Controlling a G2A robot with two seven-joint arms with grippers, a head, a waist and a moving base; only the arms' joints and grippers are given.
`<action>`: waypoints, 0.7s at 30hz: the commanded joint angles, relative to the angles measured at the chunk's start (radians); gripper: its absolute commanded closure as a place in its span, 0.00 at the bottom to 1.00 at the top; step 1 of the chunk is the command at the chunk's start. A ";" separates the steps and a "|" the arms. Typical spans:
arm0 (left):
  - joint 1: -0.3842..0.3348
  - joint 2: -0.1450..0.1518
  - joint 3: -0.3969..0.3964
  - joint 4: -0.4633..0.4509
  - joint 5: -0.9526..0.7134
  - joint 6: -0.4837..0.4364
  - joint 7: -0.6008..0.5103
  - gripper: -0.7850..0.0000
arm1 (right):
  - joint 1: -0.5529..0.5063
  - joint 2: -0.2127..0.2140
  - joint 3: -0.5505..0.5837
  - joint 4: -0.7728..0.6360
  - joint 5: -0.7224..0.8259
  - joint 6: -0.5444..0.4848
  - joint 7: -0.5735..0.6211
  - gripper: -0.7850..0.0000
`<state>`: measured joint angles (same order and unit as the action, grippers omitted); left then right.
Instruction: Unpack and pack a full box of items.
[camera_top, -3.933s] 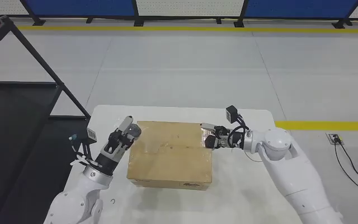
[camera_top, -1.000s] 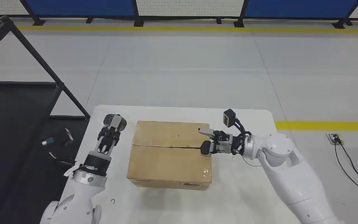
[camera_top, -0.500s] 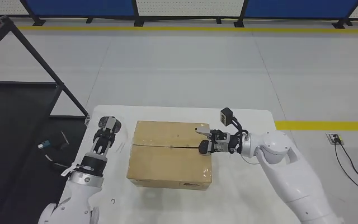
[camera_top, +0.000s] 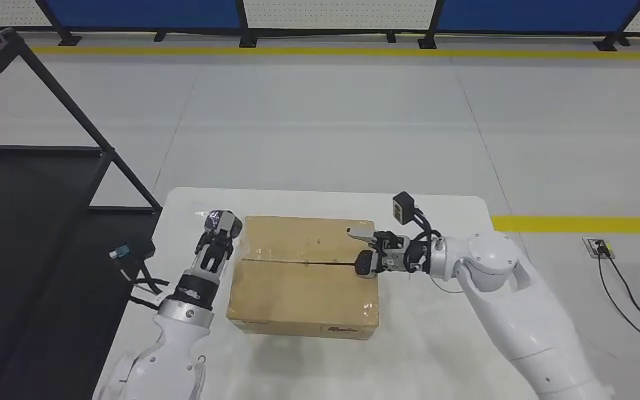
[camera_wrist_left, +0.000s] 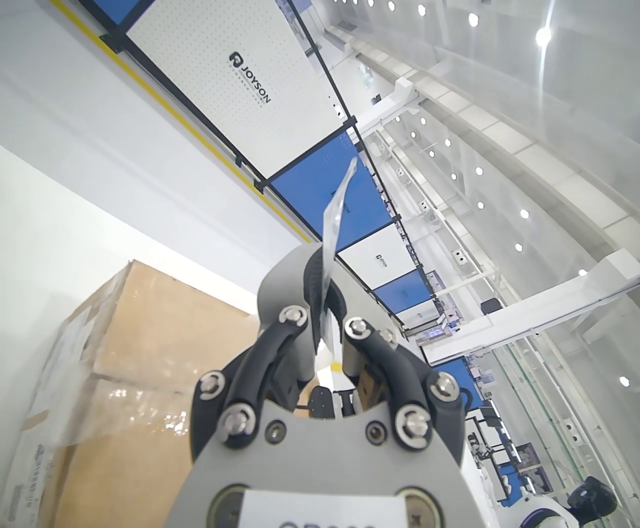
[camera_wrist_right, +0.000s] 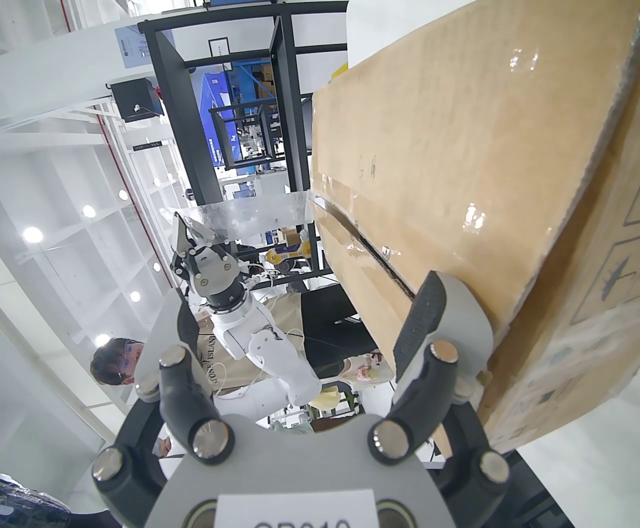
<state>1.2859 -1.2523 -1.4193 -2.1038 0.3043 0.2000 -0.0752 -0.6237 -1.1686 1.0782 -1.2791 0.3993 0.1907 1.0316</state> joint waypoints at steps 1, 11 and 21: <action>-0.003 0.000 0.004 0.000 0.017 -0.006 -0.002 1.00 | 0.002 -0.001 -0.002 0.002 0.001 0.000 -0.001 0.00; -0.029 -0.005 0.033 0.018 0.070 -0.018 -0.013 1.00 | 0.006 -0.002 -0.006 0.010 0.006 -0.001 -0.005 0.00; -0.057 -0.009 0.065 0.070 0.087 -0.042 -0.063 1.00 | 0.008 -0.001 -0.004 0.016 0.010 -0.005 -0.006 0.00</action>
<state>1.2294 -1.2605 -1.3574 -2.0381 0.3937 0.1593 -0.1326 -0.6170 -1.1698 1.0740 -1.2644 0.4090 0.1856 1.0244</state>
